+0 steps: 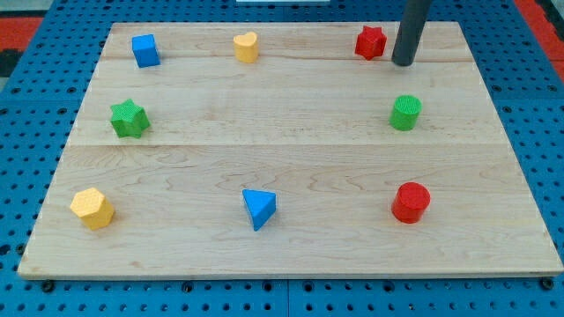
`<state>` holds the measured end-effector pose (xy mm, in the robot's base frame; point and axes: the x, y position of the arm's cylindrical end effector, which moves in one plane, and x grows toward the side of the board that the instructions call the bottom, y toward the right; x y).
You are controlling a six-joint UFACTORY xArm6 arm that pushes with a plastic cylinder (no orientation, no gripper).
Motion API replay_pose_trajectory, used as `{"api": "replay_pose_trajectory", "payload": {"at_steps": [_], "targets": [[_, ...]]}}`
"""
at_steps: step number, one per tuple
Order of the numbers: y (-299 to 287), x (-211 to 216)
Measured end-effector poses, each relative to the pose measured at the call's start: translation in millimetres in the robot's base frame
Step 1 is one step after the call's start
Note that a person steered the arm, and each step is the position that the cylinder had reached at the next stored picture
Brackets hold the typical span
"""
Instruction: Move the red star to the center
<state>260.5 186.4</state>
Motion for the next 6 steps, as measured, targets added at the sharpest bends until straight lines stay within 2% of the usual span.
{"api": "replay_pose_trajectory", "payload": {"at_steps": [1,2,5,6], "targets": [[5.5,-49.2],[-42.8,-38.3],[-166.7,117.5],[-150.0,123.4]]}}
